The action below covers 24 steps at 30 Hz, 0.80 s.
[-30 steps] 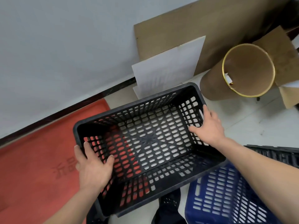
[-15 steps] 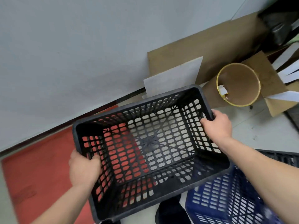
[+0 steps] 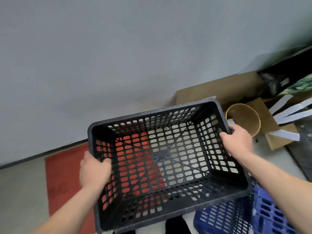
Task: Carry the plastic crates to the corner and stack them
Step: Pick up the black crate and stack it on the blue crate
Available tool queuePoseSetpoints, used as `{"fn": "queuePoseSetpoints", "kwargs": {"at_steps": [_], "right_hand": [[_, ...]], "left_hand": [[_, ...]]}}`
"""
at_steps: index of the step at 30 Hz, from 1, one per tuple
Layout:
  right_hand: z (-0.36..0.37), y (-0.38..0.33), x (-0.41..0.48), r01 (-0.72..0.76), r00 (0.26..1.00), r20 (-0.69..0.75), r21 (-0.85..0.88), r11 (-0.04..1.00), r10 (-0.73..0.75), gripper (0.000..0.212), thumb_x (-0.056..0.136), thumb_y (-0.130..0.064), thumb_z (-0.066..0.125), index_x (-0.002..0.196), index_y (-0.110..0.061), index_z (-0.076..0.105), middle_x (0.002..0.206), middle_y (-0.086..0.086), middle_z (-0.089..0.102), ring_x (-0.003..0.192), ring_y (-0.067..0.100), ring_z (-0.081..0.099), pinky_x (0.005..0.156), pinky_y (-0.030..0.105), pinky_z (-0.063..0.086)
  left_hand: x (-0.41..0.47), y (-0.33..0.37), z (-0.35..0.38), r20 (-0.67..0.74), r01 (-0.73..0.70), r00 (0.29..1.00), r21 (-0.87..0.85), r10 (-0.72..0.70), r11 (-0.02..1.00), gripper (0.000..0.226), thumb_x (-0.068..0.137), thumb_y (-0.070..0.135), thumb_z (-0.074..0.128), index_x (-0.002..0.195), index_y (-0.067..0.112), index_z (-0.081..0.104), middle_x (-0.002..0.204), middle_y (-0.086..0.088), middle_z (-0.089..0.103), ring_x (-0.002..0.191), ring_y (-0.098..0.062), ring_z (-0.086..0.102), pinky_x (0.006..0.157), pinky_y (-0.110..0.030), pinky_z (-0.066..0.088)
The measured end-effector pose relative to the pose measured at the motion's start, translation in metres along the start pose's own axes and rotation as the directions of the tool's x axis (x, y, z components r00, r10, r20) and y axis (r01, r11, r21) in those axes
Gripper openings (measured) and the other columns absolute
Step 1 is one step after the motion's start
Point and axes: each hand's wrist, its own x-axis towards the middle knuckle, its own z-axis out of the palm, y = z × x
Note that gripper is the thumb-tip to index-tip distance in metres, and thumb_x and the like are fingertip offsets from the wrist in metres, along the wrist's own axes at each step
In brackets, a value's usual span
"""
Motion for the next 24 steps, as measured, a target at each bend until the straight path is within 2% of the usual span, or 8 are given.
{"fn": "queuePoseSetpoints", "kwargs": {"at_steps": [6,10,13,17,20,24], "right_hand": [[-0.026,-0.037,-0.018,0.138,0.990,0.026,-0.041,0.990,-0.137,0.028,0.088,-0.030,0.063,0.113,-0.022,0.072,0.102,0.004,0.073,0.094,0.032,0.063,0.080,0.041,0.053],[-0.040,-0.074,-0.039,0.274,0.960,0.081,-0.055,0.960,-0.270,0.017,0.090,-0.026,0.061,0.100,-0.018,0.072,0.096,0.006,0.074,0.088,0.033,0.061,0.074,0.040,0.051],[-0.045,-0.110,-0.061,0.371,0.924,0.129,-0.063,0.926,-0.361,0.010,0.090,-0.026,0.061,0.087,-0.019,0.067,0.089,0.005,0.072,0.083,0.033,0.060,0.072,0.039,0.049],[-0.043,-0.161,-0.101,0.467,0.878,0.163,-0.077,0.881,-0.451,0.011,0.088,-0.027,0.062,0.082,-0.018,0.066,0.087,0.007,0.069,0.083,0.034,0.059,0.070,0.038,0.047],[-0.038,-0.202,-0.141,0.512,0.851,0.182,-0.086,0.855,-0.492,0.012,0.086,-0.026,0.061,0.081,-0.016,0.064,0.086,0.008,0.066,0.083,0.035,0.057,0.070,0.037,0.044],[-0.024,-0.254,-0.206,0.572,0.812,0.207,-0.090,0.815,-0.546,0.017,0.087,-0.022,0.060,0.073,-0.013,0.058,0.078,0.007,0.065,0.079,0.036,0.056,0.066,0.036,0.042]], "left_hand": [[-0.030,-0.010,-0.061,-0.062,0.058,0.996,-0.037,-0.060,0.998,0.058,0.077,0.035,0.059,0.130,0.012,0.050,0.120,-0.016,0.063,0.105,-0.041,0.062,0.089,-0.050,0.054],[-0.053,-0.036,-0.102,-0.096,0.143,0.983,-0.149,-0.158,0.978,0.058,0.069,0.042,0.051,0.122,0.017,0.053,0.113,-0.012,0.065,0.099,-0.038,0.063,0.088,-0.051,0.054],[-0.067,-0.060,-0.132,-0.137,0.205,0.962,-0.205,-0.236,0.957,0.051,0.076,0.038,0.055,0.118,0.011,0.056,0.109,-0.014,0.065,0.099,-0.040,0.062,0.086,-0.047,0.053],[-0.078,-0.098,-0.171,-0.186,0.261,0.930,-0.270,-0.316,0.927,0.025,0.085,0.023,0.060,0.105,0.009,0.061,0.098,-0.016,0.066,0.093,-0.039,0.061,0.080,-0.040,0.048],[-0.079,-0.135,-0.201,-0.214,0.287,0.910,-0.292,-0.355,0.912,0.028,0.083,0.026,0.058,0.104,0.009,0.064,0.099,-0.019,0.069,0.094,-0.041,0.063,0.080,-0.041,0.052],[-0.076,-0.192,-0.243,-0.252,0.315,0.877,-0.339,-0.408,0.886,0.028,0.085,0.026,0.059,0.104,0.007,0.065,0.099,-0.020,0.068,0.093,-0.041,0.063,0.076,-0.039,0.047]]}}
